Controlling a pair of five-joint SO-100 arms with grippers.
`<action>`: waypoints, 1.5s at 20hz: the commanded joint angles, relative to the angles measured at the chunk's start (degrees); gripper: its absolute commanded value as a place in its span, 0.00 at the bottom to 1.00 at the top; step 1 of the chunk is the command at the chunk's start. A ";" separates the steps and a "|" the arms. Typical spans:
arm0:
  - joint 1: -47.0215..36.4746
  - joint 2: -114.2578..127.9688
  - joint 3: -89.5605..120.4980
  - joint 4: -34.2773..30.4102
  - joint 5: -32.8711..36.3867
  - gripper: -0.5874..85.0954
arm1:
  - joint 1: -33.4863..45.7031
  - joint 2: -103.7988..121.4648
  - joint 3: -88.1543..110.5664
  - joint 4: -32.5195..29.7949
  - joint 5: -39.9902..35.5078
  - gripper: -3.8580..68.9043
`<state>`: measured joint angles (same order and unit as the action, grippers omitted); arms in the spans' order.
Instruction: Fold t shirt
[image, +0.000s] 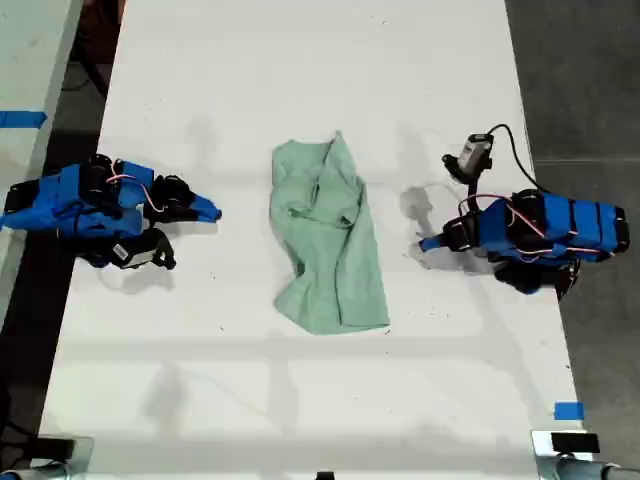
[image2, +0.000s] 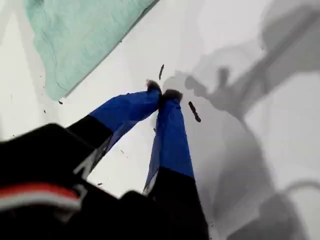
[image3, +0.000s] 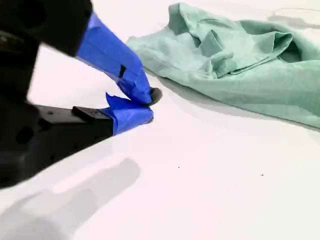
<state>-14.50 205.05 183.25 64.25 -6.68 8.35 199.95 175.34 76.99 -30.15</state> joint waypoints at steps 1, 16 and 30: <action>-1.49 0.26 1.14 -1.23 0.18 0.00 | -0.53 0.35 2.37 0.18 0.35 0.08; 7.47 -6.42 -9.58 -3.87 -14.68 0.00 | -6.06 -17.23 -11.60 0.18 15.29 0.05; 15.38 -105.29 -83.58 -3.96 -10.72 0.01 | -26.63 -114.70 -110.57 18.28 25.49 0.03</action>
<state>-0.79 104.68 108.72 61.00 -18.02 -16.79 85.17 71.54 93.52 -5.80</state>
